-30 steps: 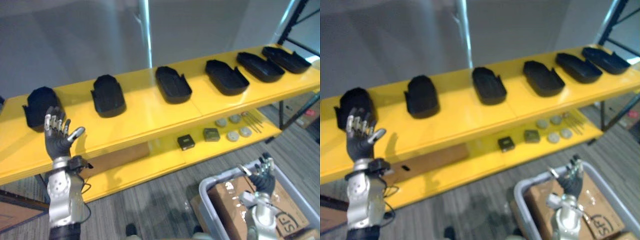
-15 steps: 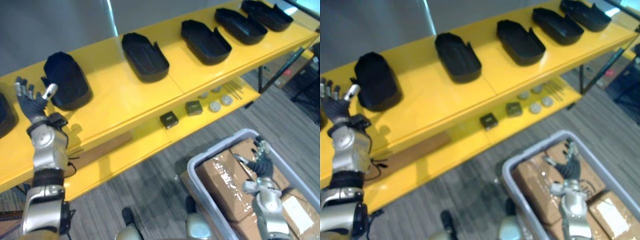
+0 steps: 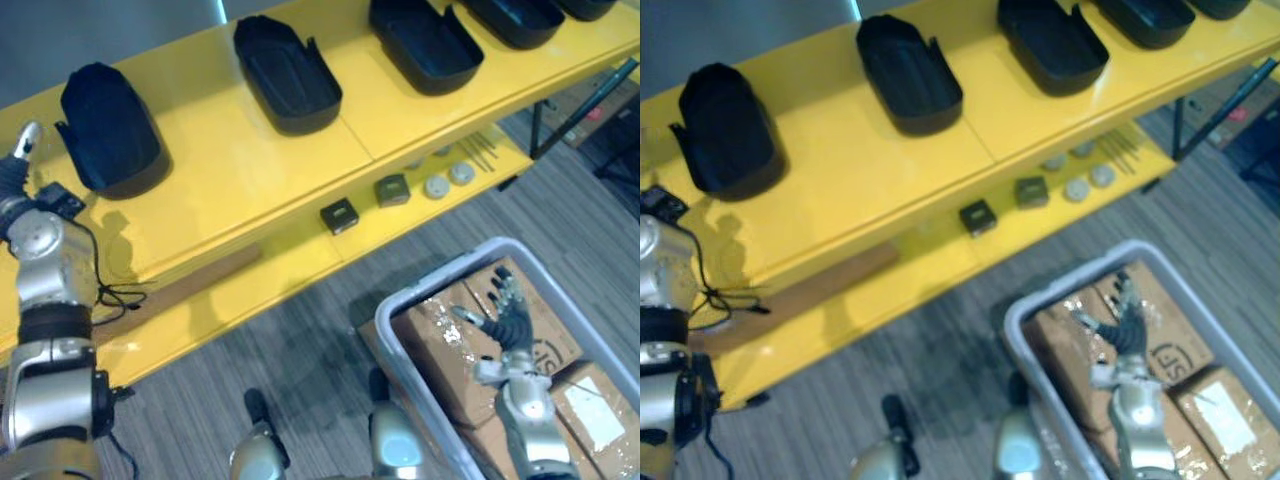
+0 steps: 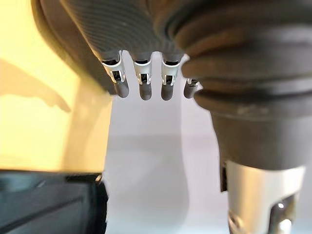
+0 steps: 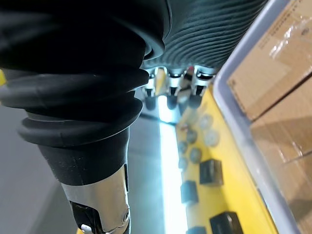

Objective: Walk over and take plastic housings, then place them on the shelf

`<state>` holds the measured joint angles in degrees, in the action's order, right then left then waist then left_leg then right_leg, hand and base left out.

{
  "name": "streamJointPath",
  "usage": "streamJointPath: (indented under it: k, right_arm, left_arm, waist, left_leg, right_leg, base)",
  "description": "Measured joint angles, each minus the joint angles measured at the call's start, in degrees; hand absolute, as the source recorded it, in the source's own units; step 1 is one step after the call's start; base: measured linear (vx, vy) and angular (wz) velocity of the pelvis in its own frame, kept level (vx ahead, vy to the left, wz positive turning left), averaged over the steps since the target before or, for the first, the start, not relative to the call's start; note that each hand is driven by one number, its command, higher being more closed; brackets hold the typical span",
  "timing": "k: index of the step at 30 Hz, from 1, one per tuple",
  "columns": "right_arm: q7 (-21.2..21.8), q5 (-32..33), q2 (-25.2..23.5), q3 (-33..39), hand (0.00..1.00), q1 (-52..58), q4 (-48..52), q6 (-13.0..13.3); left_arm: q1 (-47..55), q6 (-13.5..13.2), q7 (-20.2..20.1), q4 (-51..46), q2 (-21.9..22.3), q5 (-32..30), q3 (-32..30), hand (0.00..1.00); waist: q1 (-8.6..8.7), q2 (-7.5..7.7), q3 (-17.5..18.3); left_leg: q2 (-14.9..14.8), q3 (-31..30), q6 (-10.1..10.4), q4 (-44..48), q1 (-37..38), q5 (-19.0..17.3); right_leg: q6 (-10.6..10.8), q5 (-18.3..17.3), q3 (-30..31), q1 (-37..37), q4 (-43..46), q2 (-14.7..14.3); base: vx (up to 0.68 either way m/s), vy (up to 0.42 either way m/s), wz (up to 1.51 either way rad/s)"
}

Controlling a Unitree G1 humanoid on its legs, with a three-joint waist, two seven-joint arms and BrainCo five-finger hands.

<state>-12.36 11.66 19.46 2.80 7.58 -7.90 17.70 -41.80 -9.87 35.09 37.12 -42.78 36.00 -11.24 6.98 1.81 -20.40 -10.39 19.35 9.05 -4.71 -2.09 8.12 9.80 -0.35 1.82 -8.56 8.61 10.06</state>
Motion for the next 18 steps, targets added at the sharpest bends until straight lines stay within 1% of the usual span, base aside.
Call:
streamJointPath:
  k: [4,6,7,12,14,16,18]
  right_arm:
    - [-0.4,-0.02,-0.06,-0.87,0.0,0.01,0.0,0.02]
    - [-0.6,-0.02,-0.23,-0.94,0.0,0.0,0.0,0.02]
    - [-1.15,-0.02,-0.3,-1.25,0.0,-0.14,0.0,0.02]
    - [-1.48,0.02,-0.33,-2.38,0.0,-0.36,0.0,0.0]
    - [-1.49,0.46,-0.33,-2.38,0.0,-0.73,0.01,0.0]
    - [-1.5,1.05,-0.36,-2.4,0.0,-1.54,0.01,-0.01]
    - [-1.54,1.07,-0.34,-2.39,0.0,-1.83,0.0,0.0]
  left_arm:
    - [-1.45,0.28,0.27,0.1,0.0,0.02,-1.61,0.0]
    - [-2.13,1.46,0.06,0.62,-0.4,0.13,-1.73,0.0]
    - [-2.27,2.9,-0.32,0.85,-1.32,0.19,-1.7,0.0]
    - [-4.66,6.76,-1.62,4.89,-2.3,0.54,-1.66,0.0]
    - [-5.09,7.36,-1.68,5.51,-2.76,2.01,-1.57,0.0]
    - [-6.01,7.77,-1.72,7.05,-3.84,2.4,-1.52,0.0]
    - [-6.24,8.86,-1.73,7.32,-4.13,2.43,-1.52,0.0]
  waist:
    - [-0.1,0.37,-1.78]
    - [-0.12,0.4,-2.69]
    - [-0.1,0.45,-3.25]
    - [-0.16,0.64,-3.75]
    - [-0.14,0.84,-3.89]
    - [-0.13,1.33,-5.18]
    - [-0.13,1.27,-5.78]
  left_leg:
    - [-0.05,-0.07,0.01,0.01,0.05,-0.01]
    - [-0.07,-0.1,0.01,0.01,0.08,-0.01]
    - [-0.09,-0.08,0.01,0.01,0.02,-0.01]
    - [-0.11,-0.07,0.12,0.02,-0.09,-0.18]
    - [-0.12,-0.06,0.07,0.39,-0.7,-0.3]
    - [-0.68,-0.37,0.12,4.36,-2.29,-2.13]
    - [-0.99,-0.68,0.08,6.1,-3.22,-2.96]
  right_leg:
    - [-0.04,-0.74,-0.04,-0.41,1.26,-0.01]
    - [-0.04,-0.85,-0.07,-0.42,1.45,-0.02]
    - [-0.06,-0.9,-0.07,-0.54,1.51,-0.04]
    - [-0.06,-1.1,-0.08,-0.75,1.67,-0.05]
    - [-0.04,-1.42,0.01,-1.54,2.4,-0.04]
    - [-0.04,-1.5,0.13,-1.69,2.89,-0.01]
    - [-0.06,-1.51,0.1,-1.68,2.98,-0.06]
  base:
    - [0.0,0.0,0.0]
    - [0.0,0.0,0.0]
    - [0.0,0.0,0.0]
    - [0.01,0.0,0.0]
    - [0.0,0.0,0.0]
    - [0.0,0.0,0.0]
    - [0.0,0.0,0.0]
